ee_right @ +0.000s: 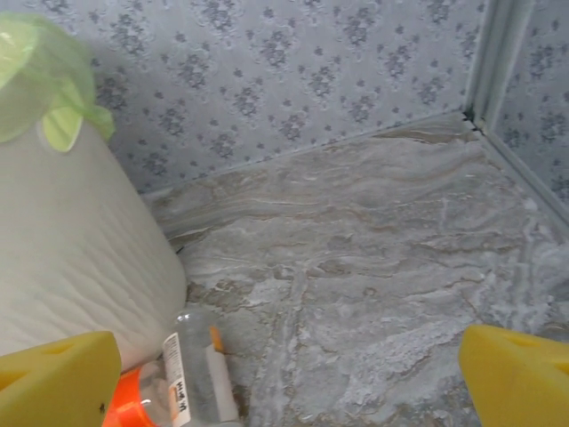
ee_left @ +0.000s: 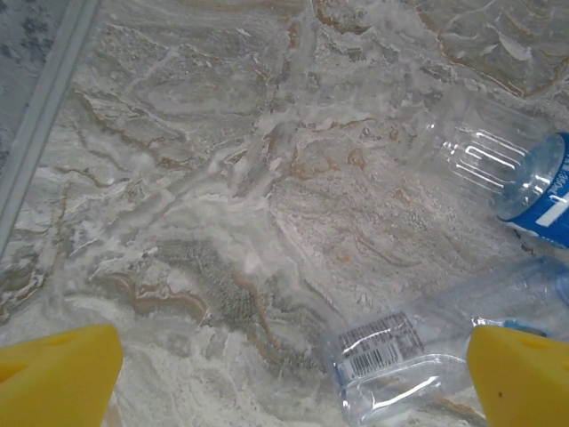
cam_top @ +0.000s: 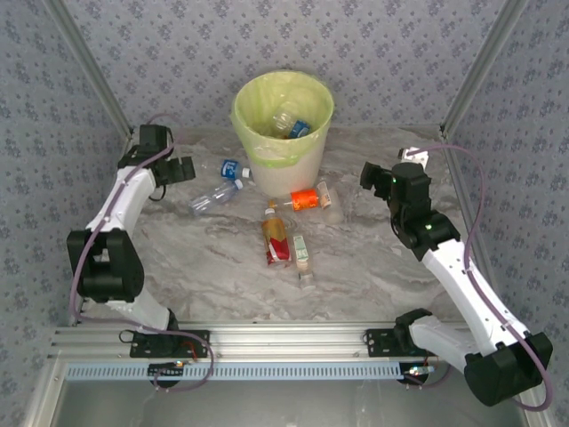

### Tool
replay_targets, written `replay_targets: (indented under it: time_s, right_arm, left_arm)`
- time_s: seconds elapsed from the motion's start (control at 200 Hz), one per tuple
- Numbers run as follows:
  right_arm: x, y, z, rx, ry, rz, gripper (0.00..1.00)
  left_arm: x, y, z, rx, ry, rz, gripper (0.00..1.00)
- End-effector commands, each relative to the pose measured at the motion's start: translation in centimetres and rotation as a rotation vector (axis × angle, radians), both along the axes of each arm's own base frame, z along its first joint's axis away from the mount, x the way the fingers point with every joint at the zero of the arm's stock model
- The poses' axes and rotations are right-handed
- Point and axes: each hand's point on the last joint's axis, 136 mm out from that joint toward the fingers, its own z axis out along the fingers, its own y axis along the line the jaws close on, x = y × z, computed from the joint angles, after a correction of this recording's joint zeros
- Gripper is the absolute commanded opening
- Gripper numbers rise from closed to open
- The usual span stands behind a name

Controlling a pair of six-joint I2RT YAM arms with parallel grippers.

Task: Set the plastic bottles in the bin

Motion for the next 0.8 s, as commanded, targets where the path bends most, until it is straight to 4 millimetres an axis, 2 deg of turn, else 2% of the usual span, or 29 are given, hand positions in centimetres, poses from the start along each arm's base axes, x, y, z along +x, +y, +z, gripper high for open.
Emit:
replay_targets:
  time_s: [0.0, 0.115, 0.29, 0.31, 0.33, 0.42, 0.52, 0.715, 0.795]
  right_arm:
    - [-0.2, -1.4, -0.4, 0.004, 0.003, -0.075, 1.0]
    - [-0.3, -1.8, -0.5, 0.01, 0.016, -0.1, 1.0]
    - [-0.9, -2.5, -1.2, -0.001, 0.053, -0.128, 1.0]
    - [-1.0, -2.5, -1.3, -0.001, 0.057, -0.13, 1.0]
    - [-1.0, -2.6, -1.4, -0.002, 0.06, -0.134, 1.0]
    - [-1.4, -2.9, -1.5, -0.004, 0.07, -0.145, 1.0]
    - [-1.7, -3.1, -1.5, -0.006, 0.073, -0.15, 1.0]
    - [-1.5, -2.7, -1.5, 0.009, 0.068, -0.131, 1.0]
    - [-1.4, -2.4, -1.4, 0.013, 0.068, -0.113, 1.0]
  left_arm:
    - [2.6, -1.1, 0.4, -0.082, -0.004, -0.061, 0.99]
    - [6.7, -1.0, -0.2, -0.154, -0.044, -0.031, 0.99]
    - [12.0, -4.8, -1.6, -0.346, -0.024, -0.163, 1.0]
    - [12.2, -5.1, -2.3, -0.354, -0.014, -0.178, 1.0]
    - [13.0, -5.2, -1.8, -0.355, -0.031, -0.192, 1.0]
    - [15.0, -5.5, -3.2, -0.371, -0.021, -0.214, 1.0]
    - [15.7, -7.4, -4.9, -0.484, 0.05, -0.249, 1.0]
    - [18.0, -11.0, -6.0, -0.626, 0.013, -0.331, 0.99]
    - [18.0, -12.0, -6.7, -0.652, 0.024, -0.35, 0.99]
